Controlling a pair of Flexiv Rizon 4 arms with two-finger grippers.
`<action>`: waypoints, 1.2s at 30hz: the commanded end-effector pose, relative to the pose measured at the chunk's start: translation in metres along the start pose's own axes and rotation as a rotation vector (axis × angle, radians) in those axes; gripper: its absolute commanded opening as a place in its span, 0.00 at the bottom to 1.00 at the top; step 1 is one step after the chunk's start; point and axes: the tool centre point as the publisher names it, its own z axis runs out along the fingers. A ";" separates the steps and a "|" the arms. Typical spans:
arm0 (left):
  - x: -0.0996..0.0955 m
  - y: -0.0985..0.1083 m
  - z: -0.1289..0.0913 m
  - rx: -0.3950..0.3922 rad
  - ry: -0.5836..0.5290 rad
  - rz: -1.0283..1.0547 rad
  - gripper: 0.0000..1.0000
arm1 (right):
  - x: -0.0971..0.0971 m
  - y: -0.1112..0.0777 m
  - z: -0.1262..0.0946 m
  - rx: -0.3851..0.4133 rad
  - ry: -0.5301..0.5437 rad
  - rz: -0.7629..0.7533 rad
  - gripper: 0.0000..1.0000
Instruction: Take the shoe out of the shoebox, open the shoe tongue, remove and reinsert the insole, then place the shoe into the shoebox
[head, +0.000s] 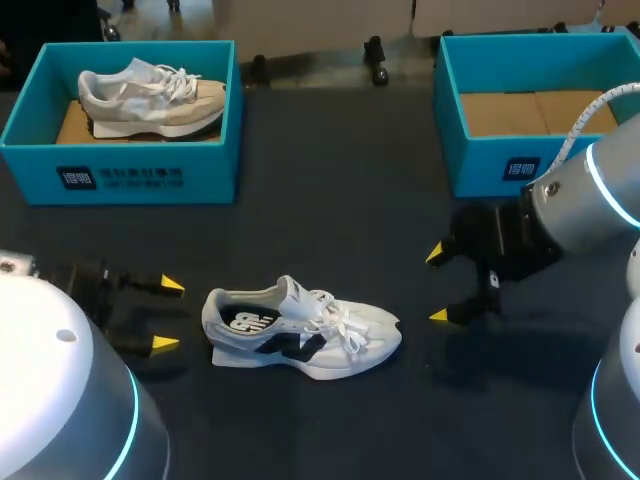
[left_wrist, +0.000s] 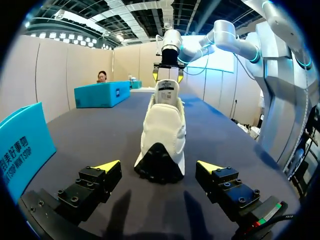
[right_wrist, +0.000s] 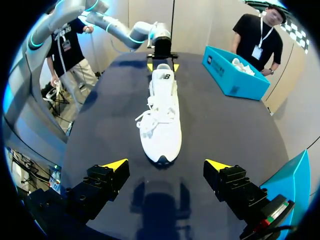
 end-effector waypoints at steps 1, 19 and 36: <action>-0.001 0.000 0.015 0.003 -0.005 -0.004 1.00 | 0.002 -0.001 0.000 -0.001 -0.003 -0.001 1.00; 0.012 -0.001 0.059 0.004 0.026 0.027 1.00 | 0.002 -0.001 0.000 -0.001 -0.003 -0.001 1.00; 0.017 0.001 0.087 0.009 0.012 0.048 1.00 | 0.002 -0.001 0.000 -0.001 -0.003 -0.001 1.00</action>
